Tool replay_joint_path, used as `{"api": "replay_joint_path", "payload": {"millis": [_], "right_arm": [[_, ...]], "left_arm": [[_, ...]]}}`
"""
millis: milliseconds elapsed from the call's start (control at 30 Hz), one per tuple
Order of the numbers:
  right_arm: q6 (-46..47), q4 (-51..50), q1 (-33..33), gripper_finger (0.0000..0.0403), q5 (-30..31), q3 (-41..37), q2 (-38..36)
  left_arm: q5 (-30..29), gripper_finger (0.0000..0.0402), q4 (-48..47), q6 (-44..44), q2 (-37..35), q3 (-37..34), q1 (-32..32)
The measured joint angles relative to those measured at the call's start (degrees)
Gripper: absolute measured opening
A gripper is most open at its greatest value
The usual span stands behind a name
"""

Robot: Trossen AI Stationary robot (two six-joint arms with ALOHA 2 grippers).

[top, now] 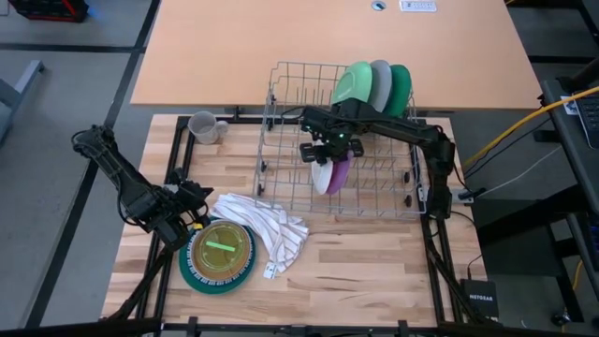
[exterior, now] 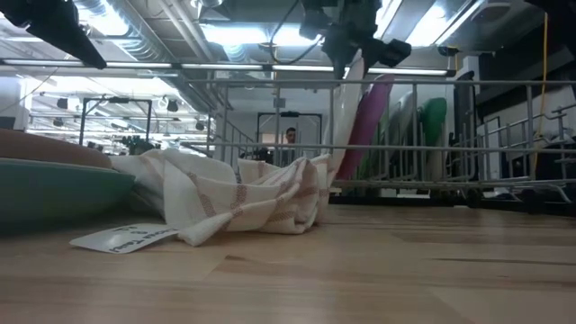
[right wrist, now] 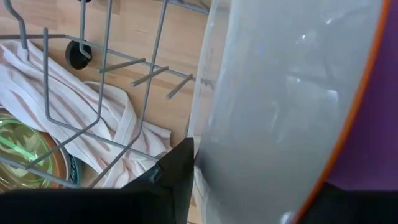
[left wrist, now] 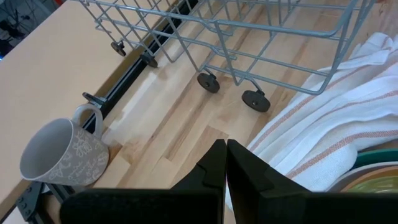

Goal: Sort dishes
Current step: Put the orange patterned plate into the dish rack, then put the transparent green plate into the dish rack

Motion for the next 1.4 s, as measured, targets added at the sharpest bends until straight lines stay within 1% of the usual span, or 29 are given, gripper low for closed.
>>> {"api": "replay_joint_path", "payload": {"millis": [100,267,333,567,767,967,1067,1233,1300,1400], "right_arm": [[-0.1,-1.1,0.0,0.0129,1.2,1.5,-0.7],[-0.2,-4.8,0.0,0.0129,5.2,5.5,-1.0],[-0.2,-6.2,0.0,0.0129,5.7,7.0,-1.0],[-0.1,-6.1,0.1,0.0129,7.6,9.2,-1.6],[-4.5,-6.1,0.1,0.0129,12.6,12.2,-1.6],[-7.9,-6.0,0.0,0.0129,16.8,16.7,-1.6],[-13.4,-5.9,0.2,0.0129,17.8,19.1,-1.6],[-28.6,-2.8,1.0,0.0129,17.4,19.1,-2.1],[-33.7,-0.2,2.1,0.0129,17.3,19.2,-2.2],[-39.7,4.6,4.6,0.0129,16.8,19.1,-2.3]], "left_arm": [[0.0,0.0004,0.0,0.0,0.0,0.0,0.0],[0.0,0.0004,0.0,-0.1,0.0,0.0,0.0],[0.0,0.0004,0.0,-0.2,0.0,0.0,0.0],[0.0,0.0004,0.0,-0.2,0.0,0.0,0.0],[1.1,0.0004,0.1,-0.2,0.0,0.0,0.0],[1.3,0.0004,0.3,-0.2,0.0,0.0,0.0],[1.3,0.0004,1.3,0.2,0.0,0.0,0.0],[1.9,0.0004,3.6,1.0,0.0,0.0,0.0],[4.5,0.0004,5.6,3.1,0.0,0.0,0.0],[10.3,0.0004,10.2,8.2,0.1,0.0,0.0]]}}
